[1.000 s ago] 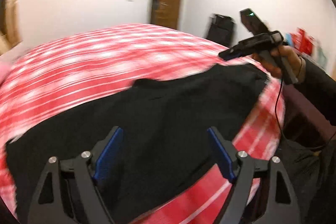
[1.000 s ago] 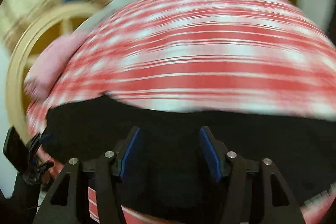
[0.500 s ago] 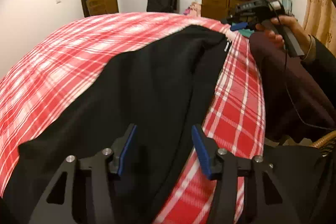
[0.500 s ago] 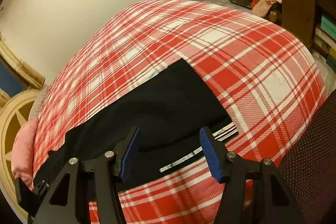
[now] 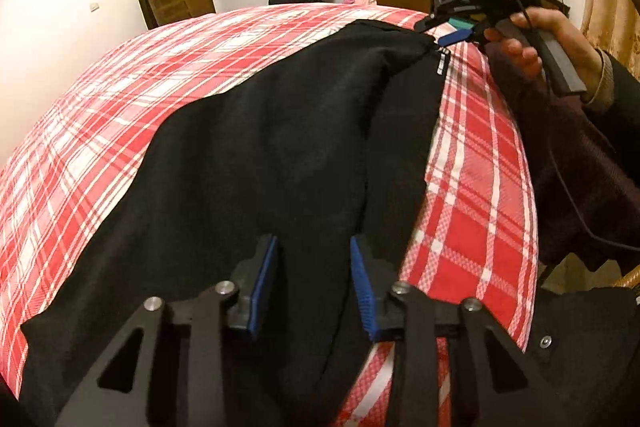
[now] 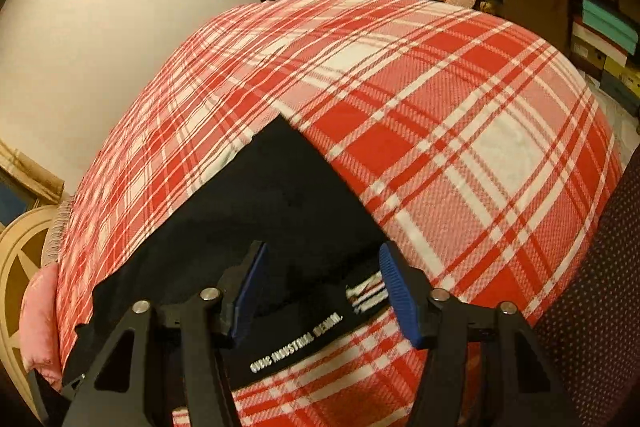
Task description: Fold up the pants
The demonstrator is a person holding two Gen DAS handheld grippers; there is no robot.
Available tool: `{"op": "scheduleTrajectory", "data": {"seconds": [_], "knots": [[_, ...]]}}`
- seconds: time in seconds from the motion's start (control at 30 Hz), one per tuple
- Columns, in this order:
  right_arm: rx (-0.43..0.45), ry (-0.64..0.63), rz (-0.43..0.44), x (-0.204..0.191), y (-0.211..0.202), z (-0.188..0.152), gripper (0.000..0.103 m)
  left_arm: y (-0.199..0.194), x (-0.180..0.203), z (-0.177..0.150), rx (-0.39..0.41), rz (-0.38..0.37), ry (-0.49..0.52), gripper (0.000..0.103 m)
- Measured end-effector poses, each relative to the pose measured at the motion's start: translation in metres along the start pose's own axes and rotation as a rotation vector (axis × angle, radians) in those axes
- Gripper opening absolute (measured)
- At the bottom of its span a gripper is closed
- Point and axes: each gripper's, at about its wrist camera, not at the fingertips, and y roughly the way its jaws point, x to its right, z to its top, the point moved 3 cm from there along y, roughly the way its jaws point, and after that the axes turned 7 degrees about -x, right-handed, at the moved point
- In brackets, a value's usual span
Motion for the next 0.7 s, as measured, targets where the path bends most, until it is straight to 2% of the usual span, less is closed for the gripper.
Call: {"op": "scheduleTrajectory", "data": {"seconds": [0.2,0.27,0.37,0.47,0.7], "knots": [[0.022,-0.049,-0.039,-0.003,0.008,0.005,0.035,0.003,-0.001,0.003,0.000,-0.023,-0.023,0.023],[0.038,-0.074,-0.047,-0.006,0.007,0.004,0.017,0.002,0.002,0.005,-0.003,-0.018,-0.008,0.016],[0.056,-0.099,-0.057,-0.008,0.005,0.005,0.006,0.001,0.003,0.007,-0.004,-0.019,-0.005,0.010],[0.070,-0.103,-0.031,-0.007,0.001,0.007,0.004,-0.002,0.001,0.010,0.006,-0.024,-0.011,0.005],[0.135,-0.127,0.001,-0.015,-0.024,0.011,0.003,-0.020,-0.011,0.019,0.057,-0.041,-0.062,0.002]]}}
